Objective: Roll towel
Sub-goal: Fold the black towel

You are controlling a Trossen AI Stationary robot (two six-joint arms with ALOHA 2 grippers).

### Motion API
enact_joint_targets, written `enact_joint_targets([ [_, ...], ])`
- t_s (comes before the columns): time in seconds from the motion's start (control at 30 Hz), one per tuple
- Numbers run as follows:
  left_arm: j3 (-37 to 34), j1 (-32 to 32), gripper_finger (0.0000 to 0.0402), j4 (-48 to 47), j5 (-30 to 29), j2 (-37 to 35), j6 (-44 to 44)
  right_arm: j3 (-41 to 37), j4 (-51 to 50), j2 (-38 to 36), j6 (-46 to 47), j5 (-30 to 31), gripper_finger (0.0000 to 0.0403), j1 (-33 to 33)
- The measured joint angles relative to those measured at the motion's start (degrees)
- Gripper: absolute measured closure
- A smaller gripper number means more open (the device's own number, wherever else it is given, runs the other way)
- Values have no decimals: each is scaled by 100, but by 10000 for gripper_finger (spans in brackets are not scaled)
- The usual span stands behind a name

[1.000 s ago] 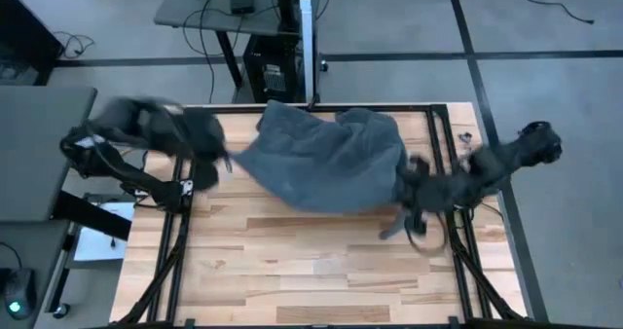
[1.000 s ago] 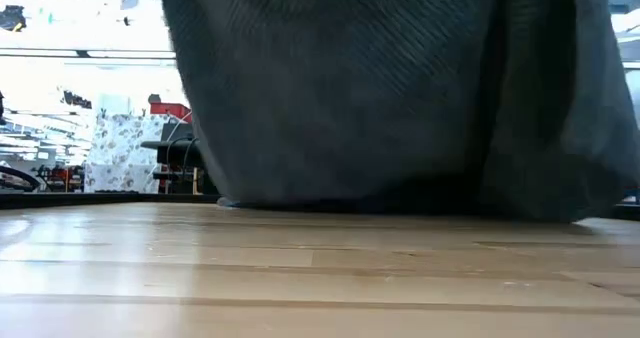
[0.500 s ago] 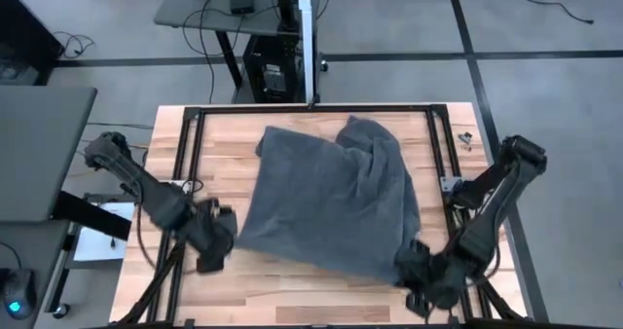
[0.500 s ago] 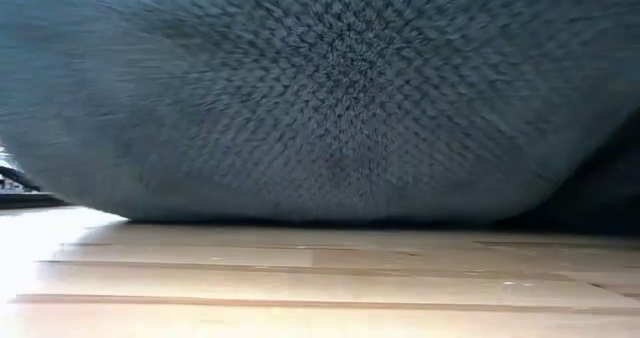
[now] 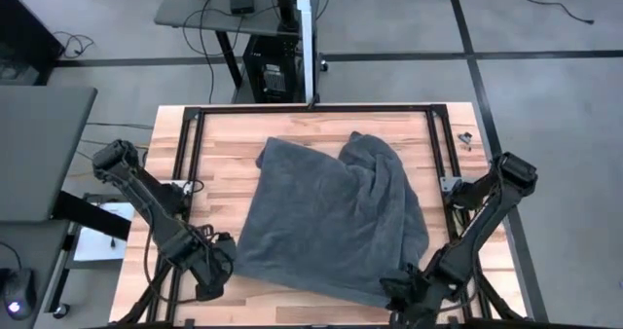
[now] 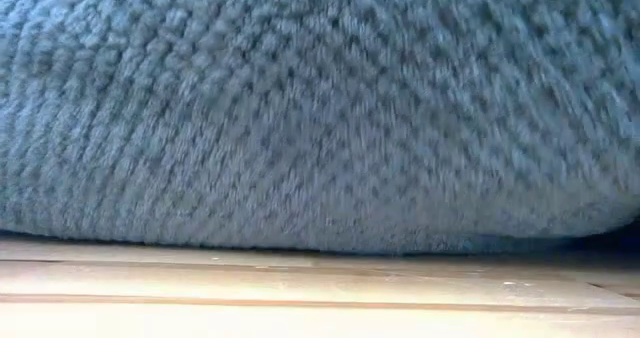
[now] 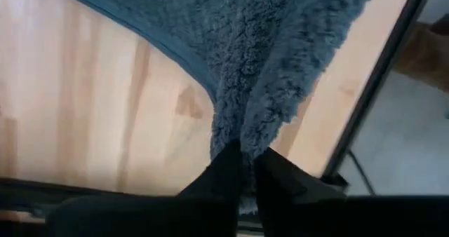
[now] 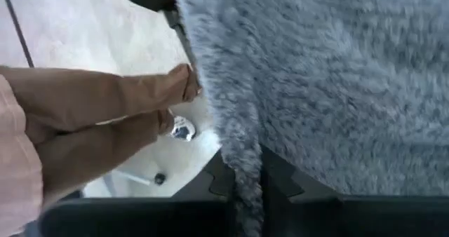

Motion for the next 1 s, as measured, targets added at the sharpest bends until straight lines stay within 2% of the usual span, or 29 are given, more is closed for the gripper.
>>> enact_joint_targets([
  [0.13, 0, 315, 317, -80, 998, -172, 309, -1, -20, -250, -141, -231, 268, -159],
  [0.2, 47, 550, 301, -308, 1017, -289, 544, -1, -185, -465, -347, -246, 233, -319],
  [0.33, 349, 1193, 290, -807, -46, -517, 1282, -1, -1056, -1064, -464, -93, 178, -797],
  [0.47, 537, 2318, 292, -499, -1195, -719, 2400, -1, -2338, -1678, -476, 646, 157, -1547],
  [0.57, 537, 3401, 294, 267, -1272, -610, 3567, 3, -3241, -1933, -633, 1165, 155, -2384],
  [0.7, 535, 4636, 294, 1301, -939, -153, 4699, -22, -3791, -1964, -1626, 1267, 155, -3873],
  [0.83, 535, 5336, 294, 1803, -612, 610, 5340, -312, -3160, -1818, -3076, 1208, 155, -5367],
  [1.0, 528, 5613, 294, 1899, -528, 1619, 5631, -920, -2024, -1655, -4257, 532, 155, -6996],
])
